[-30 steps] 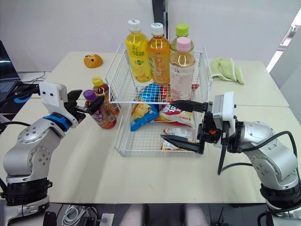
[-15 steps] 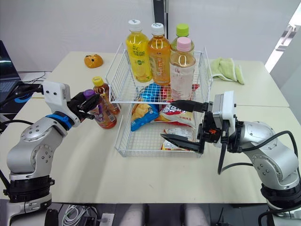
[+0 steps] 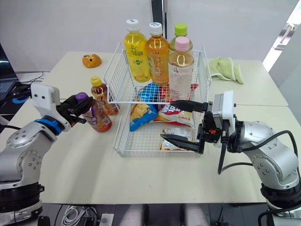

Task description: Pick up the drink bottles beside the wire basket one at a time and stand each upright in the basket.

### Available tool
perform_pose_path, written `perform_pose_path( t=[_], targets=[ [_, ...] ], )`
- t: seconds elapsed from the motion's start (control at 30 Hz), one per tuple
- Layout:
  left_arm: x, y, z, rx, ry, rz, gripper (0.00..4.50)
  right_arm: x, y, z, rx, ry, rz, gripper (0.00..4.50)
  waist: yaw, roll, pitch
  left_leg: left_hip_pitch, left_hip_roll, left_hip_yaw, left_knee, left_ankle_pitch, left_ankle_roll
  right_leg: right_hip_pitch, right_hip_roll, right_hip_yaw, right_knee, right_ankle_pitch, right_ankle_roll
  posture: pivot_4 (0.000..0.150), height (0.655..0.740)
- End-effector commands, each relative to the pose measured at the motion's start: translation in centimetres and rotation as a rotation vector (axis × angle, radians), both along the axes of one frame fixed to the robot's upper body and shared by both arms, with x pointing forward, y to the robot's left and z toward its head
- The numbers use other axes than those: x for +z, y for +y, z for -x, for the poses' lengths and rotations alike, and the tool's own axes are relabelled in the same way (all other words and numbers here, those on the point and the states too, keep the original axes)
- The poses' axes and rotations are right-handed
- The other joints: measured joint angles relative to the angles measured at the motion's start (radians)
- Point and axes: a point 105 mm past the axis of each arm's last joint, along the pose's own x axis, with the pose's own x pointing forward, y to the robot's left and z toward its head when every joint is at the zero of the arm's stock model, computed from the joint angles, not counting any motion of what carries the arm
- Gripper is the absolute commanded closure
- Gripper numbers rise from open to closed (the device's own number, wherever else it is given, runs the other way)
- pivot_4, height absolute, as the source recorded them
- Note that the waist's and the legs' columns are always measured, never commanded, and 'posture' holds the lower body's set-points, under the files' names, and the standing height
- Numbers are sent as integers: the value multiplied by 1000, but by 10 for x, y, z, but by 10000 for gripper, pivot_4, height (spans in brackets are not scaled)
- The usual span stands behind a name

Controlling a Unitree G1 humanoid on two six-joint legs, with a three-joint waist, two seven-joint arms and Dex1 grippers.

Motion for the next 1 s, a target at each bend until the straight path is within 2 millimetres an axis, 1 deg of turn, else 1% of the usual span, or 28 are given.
perform_pose_path(
  t=[0.03, 0.13, 0.2, 0.33, 0.4, 0.47, 0.53, 0.57, 0.63, 0.8, 0.9, 1.0],
  targets=[
    [45, 5, 22, -33, -148, -24, 31615, 9, 0, 3, 13, -51, -18, 0, 0, 0, 0, 0, 0, 0, 0, 0, 0, 0, 0, 0, 0, 0, 0, 1500, 7400],
    [60, 12, 34, -92, -148, -37, 31615, 8, 0, 2, 16, -46, -22, 0, 0, 0, 0, 0, 0, 0, 0, 0, 0, 0, 0, 0, -1, 0, 0, 1500, 7400],
    [76, 12, 43, -171, -136, -35, 31615, 8, 1, 0, 17, -44, -25, 0, -1, -1, 1, 0, 0, 0, 0, 0, 0, 0, 0, -1, -1, 0, 0, 1500, 7400],
    [99, 7, 61, -319, -99, -45, 31615, 9, 2, -4, 9, -43, -44, 0, 1, -1, 1, -1, 0, -2, 0, 0, 0, 0, 0, -2, -2, 0, 0, 1500, 7400],
    [117, 4, 72, -401, -84, -13, 31615, 9, 2, -4, 3, -45, -51, 0, 1, -1, 1, -1, 0, -2, 0, 0, 0, 0, 0, -3, -2, 0, 1, 1500, 7400],
    [128, 0, 82, -472, -60, -7, 31615, 10, 2, -3, -4, -46, -56, 0, 0, 0, 1, -1, 0, -3, 0, 0, 0, 0, 0, -4, -2, -1, 1, 1500, 7400],
    [143, -9, 89, -556, -50, -4, 31615, 11, 0, -2, -16, -50, -58, 0, 0, 0, 2, -1, 0, -3, -1, 0, 0, 0, 0, -4, -2, -1, 2, 1500, 7400],
    [151, -17, 93, -611, -53, -1, 31615, 12, -1, -2, -25, -52, -57, 0, 1, 0, 2, -1, 0, -3, -1, 0, 0, 0, 0, -4, -2, -3, 4, 1500, 7400],
    [168, -33, 98, -712, -75, 4, 31615, 12, -4, -1, -43, -55, -53, 0, 5, 0, 2, -2, 0, -4, -1, 0, 0, 0, 0, -6, -2, -3, 4, 1500, 7400],
    [198, -68, 100, -911, -136, 14, 31615, 11, -10, 2, -86, -58, -45, 0, 5, 0, 2, -2, -1, -4, 0, 0, 0, 1, -1, -5, -2, -3, 5, 1500, 7400],
    [207, -87, 94, -1004, -160, 13, 31615, 11, -13, 3, -121, -63, -42, 0, 3, 0, 2, -2, -1, -4, 0, 0, 0, 1, 0, -5, -1, -3, 5, 1500, 7400],
    [206, -106, 75, -1035, -195, -15, 31615, 11, -16, 3, -169, -66, -42, 0, 2, 0, 2, -2, -1, -4, 0, 0, 0, 1, 0, -5, -1, -3, 5, 1500, 7400]
  ],
)
